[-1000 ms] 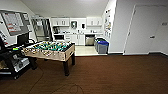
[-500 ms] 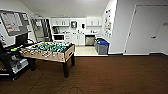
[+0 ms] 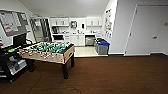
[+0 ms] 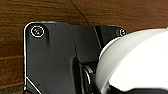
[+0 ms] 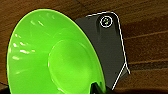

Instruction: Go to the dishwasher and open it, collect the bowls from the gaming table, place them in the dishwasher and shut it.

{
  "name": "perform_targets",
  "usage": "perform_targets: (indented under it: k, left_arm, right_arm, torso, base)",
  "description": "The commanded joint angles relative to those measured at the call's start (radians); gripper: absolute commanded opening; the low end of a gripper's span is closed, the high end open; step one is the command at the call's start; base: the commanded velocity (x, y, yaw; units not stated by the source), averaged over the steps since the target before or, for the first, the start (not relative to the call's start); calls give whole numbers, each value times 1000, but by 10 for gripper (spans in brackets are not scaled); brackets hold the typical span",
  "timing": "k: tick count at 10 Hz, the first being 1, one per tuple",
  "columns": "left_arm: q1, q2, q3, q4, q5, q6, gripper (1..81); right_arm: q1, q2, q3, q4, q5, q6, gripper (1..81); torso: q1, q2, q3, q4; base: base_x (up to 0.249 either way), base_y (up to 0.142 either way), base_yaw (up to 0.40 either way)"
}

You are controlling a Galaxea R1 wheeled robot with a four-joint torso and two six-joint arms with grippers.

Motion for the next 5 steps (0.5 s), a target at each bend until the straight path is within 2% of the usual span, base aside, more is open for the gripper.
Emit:
perform_targets:
  k: [1,5]
  left_arm:
    - [-49,-10,20,11,9,8,10]
    - [-49,-8,20,13,7,8,10]
  right_arm:
    - [58,-12,3,-3,-72,-5,10]
    - [57,-12,3,-3,-72,-5,10]
  torso:
    - [0,0,0,0]
    - [0,0,0,0]
  base:
    - [116,0,0]
    - [132,0,0]
